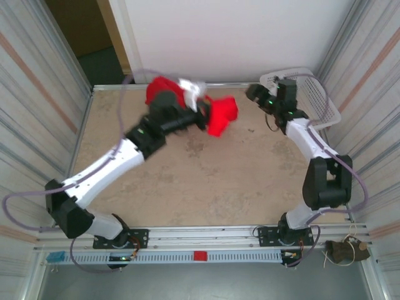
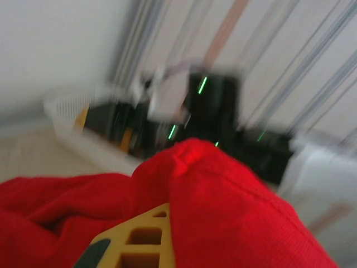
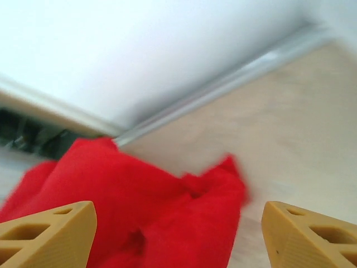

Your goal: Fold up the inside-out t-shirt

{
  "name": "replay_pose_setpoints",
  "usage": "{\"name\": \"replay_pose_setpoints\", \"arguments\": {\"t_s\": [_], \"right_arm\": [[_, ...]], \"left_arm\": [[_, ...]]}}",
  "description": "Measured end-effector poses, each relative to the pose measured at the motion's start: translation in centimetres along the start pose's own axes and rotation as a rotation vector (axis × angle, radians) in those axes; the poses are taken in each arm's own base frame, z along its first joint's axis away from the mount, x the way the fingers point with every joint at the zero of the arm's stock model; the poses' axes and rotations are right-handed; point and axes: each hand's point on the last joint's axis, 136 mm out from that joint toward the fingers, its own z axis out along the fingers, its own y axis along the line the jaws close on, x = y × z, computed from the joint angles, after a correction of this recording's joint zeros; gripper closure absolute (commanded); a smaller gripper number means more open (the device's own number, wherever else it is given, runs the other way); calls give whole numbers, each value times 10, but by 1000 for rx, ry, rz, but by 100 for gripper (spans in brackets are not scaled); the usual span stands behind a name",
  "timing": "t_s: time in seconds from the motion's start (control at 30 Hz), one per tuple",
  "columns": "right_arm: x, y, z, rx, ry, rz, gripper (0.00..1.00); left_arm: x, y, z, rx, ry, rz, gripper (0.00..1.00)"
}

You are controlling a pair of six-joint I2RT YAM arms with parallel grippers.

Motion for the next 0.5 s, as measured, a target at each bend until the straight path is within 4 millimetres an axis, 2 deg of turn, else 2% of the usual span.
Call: {"name": "replay_pose_setpoints", "arguments": {"t_s": [0.07, 0.13, 0.17, 0.2, 0.23, 0.27, 0.37, 0.43, 0.5], "right_arm": [[-7, -32, -30, 87, -36, 34, 22], [-14, -33, -57, 104, -71, 29, 22], [-19, -24, -71, 88, -92, 14, 22], [-23, -15, -81, 69, -112, -1, 22], [-26, -5, -93, 47, -130, -17, 22], [-28, 3, -104, 27, -142, -29, 22], [-15, 11, -121, 1, -132, -53, 22], [12, 4, -121, 21, -72, -61, 22], [52, -7, -116, 58, 30, -75, 22]], "left_arm": [[93, 5, 20, -58, 142, 18, 66], [160, 9, 26, -115, 253, 58, 52], [184, 7, 28, -128, 293, 77, 48], [195, 5, 28, -138, 311, 90, 45], [197, 5, 28, -151, 309, 102, 42], [190, 6, 28, -164, 281, 113, 39], [150, 14, 23, -216, 183, 127, 34], [113, 21, 13, -256, 105, 123, 31], [78, 33, -3, -306, 37, 110, 31]]}}
